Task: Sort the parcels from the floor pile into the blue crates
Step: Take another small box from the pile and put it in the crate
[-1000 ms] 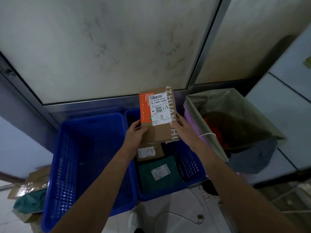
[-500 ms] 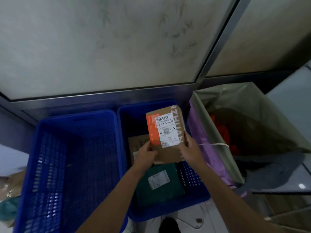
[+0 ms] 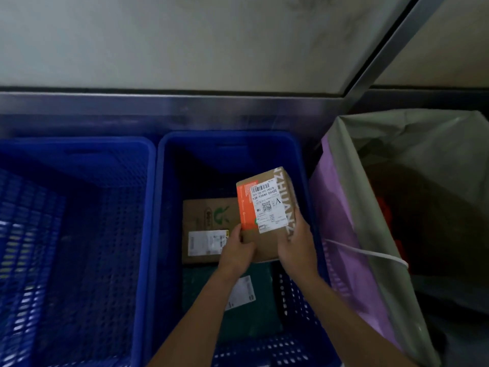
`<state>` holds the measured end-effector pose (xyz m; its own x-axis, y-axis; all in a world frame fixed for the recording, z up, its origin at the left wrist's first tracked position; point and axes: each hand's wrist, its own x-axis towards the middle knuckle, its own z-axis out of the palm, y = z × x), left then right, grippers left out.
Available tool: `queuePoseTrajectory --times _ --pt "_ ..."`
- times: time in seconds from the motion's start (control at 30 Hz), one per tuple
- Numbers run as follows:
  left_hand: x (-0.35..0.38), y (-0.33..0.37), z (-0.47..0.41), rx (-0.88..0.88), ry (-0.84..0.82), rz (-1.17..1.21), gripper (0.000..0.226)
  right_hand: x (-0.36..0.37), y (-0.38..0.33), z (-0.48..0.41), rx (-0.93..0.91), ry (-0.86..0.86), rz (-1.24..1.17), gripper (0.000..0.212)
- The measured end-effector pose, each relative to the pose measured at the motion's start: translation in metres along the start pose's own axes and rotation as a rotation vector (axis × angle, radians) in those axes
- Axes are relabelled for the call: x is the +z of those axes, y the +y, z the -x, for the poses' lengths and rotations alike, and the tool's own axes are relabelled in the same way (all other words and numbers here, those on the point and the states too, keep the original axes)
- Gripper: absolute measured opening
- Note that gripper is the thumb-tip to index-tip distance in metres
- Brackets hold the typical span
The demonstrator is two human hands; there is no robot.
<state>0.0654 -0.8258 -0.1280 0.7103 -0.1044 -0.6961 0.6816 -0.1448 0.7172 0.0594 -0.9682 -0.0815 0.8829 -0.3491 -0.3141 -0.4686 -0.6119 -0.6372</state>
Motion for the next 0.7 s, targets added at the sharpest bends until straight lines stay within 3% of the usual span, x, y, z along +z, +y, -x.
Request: queuePoseTrajectory --times 0.4,0.6,0.7 --pt "0.014 -0.031 -0.065 0.031 0.106 -0.303 0.059 0.068 0.047 -0.035 0.065 0.004 0.141 0.086" --pt "0.021 -0.033 -0.068 0.067 0.145 -0.510 0.038 0.071 0.061 -0.049 0.153 -0.109 0.320 0.095" --pt "0.026 -0.031 -0.077 0.037 0.153 -0.615 0.039 0.070 0.062 -0.057 0.145 -0.166 0.417 0.094"
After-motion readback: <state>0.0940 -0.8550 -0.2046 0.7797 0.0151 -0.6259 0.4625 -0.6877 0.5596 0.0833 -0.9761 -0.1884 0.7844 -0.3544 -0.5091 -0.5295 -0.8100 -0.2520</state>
